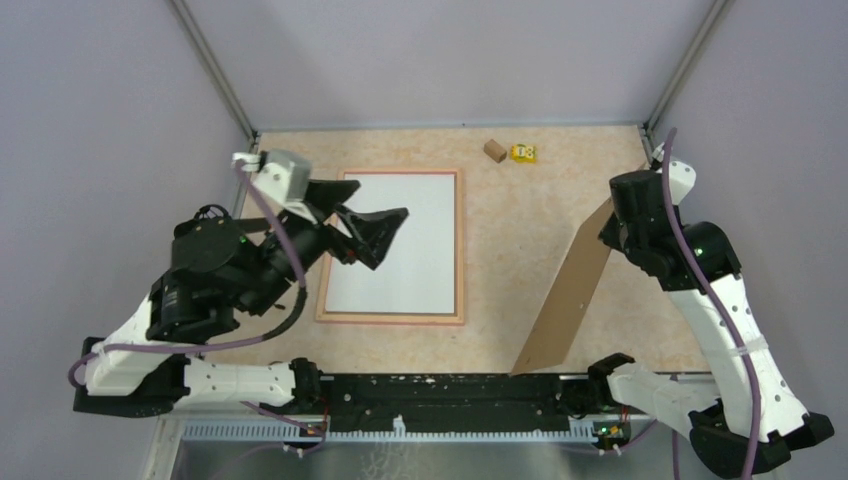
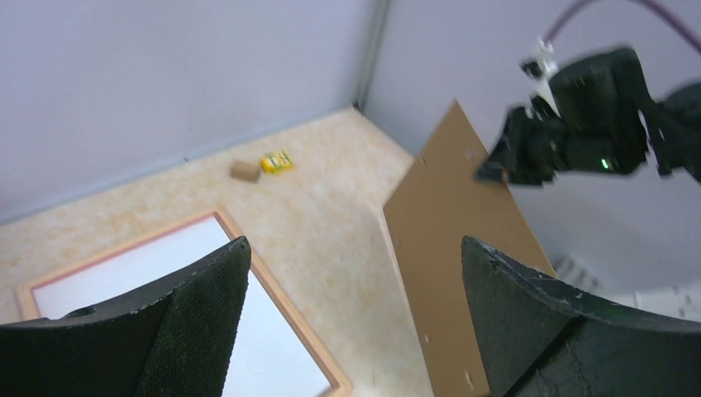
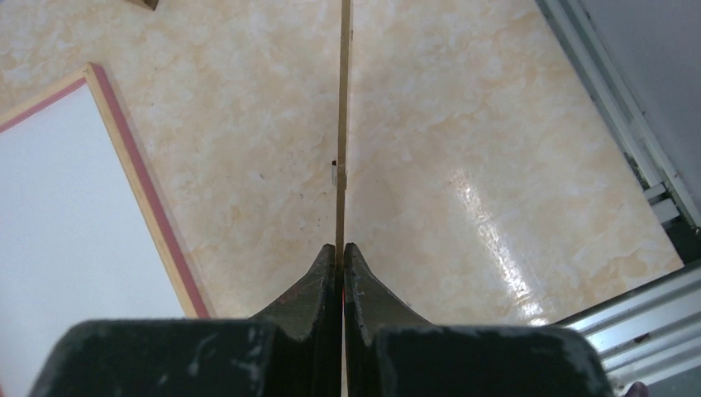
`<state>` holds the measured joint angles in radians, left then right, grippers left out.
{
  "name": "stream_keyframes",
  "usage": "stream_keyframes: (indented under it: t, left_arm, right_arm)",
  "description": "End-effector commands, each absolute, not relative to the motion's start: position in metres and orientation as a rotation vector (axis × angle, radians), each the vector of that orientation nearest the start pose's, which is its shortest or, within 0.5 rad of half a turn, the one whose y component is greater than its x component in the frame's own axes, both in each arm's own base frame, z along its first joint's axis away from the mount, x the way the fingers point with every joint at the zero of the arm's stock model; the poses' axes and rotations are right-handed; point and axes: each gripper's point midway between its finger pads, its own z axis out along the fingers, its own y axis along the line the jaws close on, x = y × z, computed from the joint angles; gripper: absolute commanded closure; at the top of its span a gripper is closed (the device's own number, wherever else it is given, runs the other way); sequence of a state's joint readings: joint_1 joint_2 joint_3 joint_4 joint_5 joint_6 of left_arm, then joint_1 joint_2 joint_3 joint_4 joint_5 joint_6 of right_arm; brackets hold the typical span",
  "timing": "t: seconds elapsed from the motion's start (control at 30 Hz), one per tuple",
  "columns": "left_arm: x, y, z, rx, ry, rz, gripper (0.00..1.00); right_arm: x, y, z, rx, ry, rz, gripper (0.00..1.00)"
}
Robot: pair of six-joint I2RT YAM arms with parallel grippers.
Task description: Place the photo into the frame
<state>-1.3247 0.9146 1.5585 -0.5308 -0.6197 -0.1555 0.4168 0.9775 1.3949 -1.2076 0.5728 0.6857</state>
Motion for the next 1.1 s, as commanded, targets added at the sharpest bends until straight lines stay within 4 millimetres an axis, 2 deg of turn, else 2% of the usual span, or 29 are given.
stream_keyframes:
  t: [0.0,0.07,0.2,0.3,0.4,0.53,0.6,0.73,0.87,0.93,1.07]
  left_arm:
    - [0.177,-0.196,0.504,0.198,1.365,-0.62,0.01]
    - [0.182,-0.194,0.496,0.189,1.347,-0.572,0.01]
    - [0.191,-0.215,0.471,0.265,1.365,-0.466,0.01]
    - [0.198,-0.229,0.454,0.318,1.406,-0.398,0.01]
    - [0.2,-0.231,0.441,0.346,1.427,-0.355,0.01]
    - [0.204,-0.222,0.428,0.338,1.414,-0.287,0.01]
    - [0.204,-0.215,0.426,0.317,1.417,-0.281,0.01]
    - [0.202,-0.199,0.433,0.232,1.392,-0.32,0.01]
    - [0.2,-0.181,0.437,0.159,1.372,-0.343,0.01]
    - [0.2,-0.173,0.438,0.129,1.363,-0.351,0.01]
    - [0.199,-0.163,0.44,0.096,1.356,-0.355,0.01]
  right_arm:
    - [0.23,0.014,0.321,0.446,2.069,-0.105,1.0]
    - [0.228,0.007,0.329,0.438,2.053,-0.146,1.0]
    - [0.229,-0.004,0.348,0.398,2.009,-0.223,1.0]
    - [0.237,0.001,0.359,0.307,2.001,-0.221,1.0]
    - [0.251,0.014,0.369,0.252,1.989,-0.177,1.0]
    - [0.276,0.055,0.385,0.17,1.985,0.025,1.0]
    - [0.285,0.085,0.397,0.13,1.973,0.196,1.0]
    - [0.302,0.142,0.424,0.084,1.92,0.523,1.0]
    - [0.316,0.189,0.45,0.074,1.847,0.822,1.0]
    - [0.326,0.21,0.451,0.088,1.831,0.946,1.0]
    - [0.351,0.241,0.434,0.186,1.791,1.165,1.0]
